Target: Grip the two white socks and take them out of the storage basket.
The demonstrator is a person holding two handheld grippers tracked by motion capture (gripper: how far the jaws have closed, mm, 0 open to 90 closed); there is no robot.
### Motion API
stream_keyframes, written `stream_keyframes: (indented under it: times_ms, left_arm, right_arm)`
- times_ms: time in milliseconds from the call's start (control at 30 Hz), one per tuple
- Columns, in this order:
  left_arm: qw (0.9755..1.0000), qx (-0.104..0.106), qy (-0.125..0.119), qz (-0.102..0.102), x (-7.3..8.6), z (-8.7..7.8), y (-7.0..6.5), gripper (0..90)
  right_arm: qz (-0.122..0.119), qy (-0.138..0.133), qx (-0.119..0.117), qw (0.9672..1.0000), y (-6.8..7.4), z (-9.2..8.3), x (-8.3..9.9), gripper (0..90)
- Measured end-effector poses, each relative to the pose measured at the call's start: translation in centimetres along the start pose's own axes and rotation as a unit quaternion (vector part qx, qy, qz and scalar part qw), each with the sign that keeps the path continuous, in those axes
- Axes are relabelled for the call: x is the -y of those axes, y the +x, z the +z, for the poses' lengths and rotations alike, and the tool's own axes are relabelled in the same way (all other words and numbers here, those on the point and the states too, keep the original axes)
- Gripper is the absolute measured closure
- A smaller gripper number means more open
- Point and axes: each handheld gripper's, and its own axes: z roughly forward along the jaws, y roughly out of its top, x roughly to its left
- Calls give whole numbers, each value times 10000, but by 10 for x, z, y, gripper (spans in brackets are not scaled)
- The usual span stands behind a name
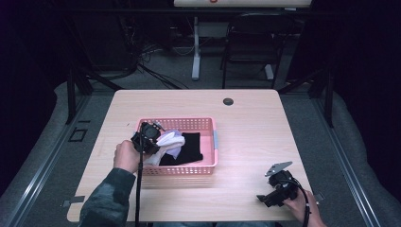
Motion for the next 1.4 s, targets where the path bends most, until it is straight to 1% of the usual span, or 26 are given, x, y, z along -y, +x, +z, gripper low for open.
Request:
stream_keyframes:
  times_ms: [133, 333, 500, 633, 700, 767, 900, 933, 1100, 1167, 1267, 1400]
  left_arm:
    - [10000, -31, -86, -11, -2, -7, 1, 853]
    - [9999, -79, -146, 31, -6, -18, 3, 853]
    - [9998, -140, -149, 66, -8, -26, 4, 850]
    - [9997, -128, -185, 88, -9, -33, 7, 851]
    - [9997, -125, -215, 41, -9, -35, 7, 850]
    - [9997, -123, -214, 55, -9, -39, 9, 850]
    - [9996, -172, -237, 40, -9, -43, 11, 850]
    - [9995, -204, -247, 23, -9, -46, 13, 850]
    - [9993, -227, -293, -29, -6, -52, 17, 848]
    - [9991, -252, -343, -83, -4, -58, 21, 848]
    - [9989, -281, -352, -126, 0, -61, 25, 847]
    - [9984, -320, -400, -233, 6, -66, 30, 847]
  right_arm:
    - [4, -23, -5, 10000, 0, 0, 0, 53]
    - [24, -50, -5, 10000, 0, 0, 0, 52]
    - [3, -30, 6, 10000, 0, -1, 0, 52]
    - [21, -55, -8, 10000, 0, 0, 0, 52]
    - [30, -63, 2, 10000, 0, 0, 0, 52]
    - [21, -56, -7, 10000, 0, 0, 0, 52]
    - [-14, -25, 4, 10000, 0, -1, 0, 52]
    - [-14, -25, 3, 10000, 0, -1, 0, 52]
    - [16, -12, -25, 10000, 1, 0, 0, 52]
    - [6, -3, -25, 10000, 0, 0, 0, 52]
    - [-6, 6, -11, 10000, 0, -1, -1, 52]
    - [4, -9, -19, 10000, 0, -1, -1, 52]
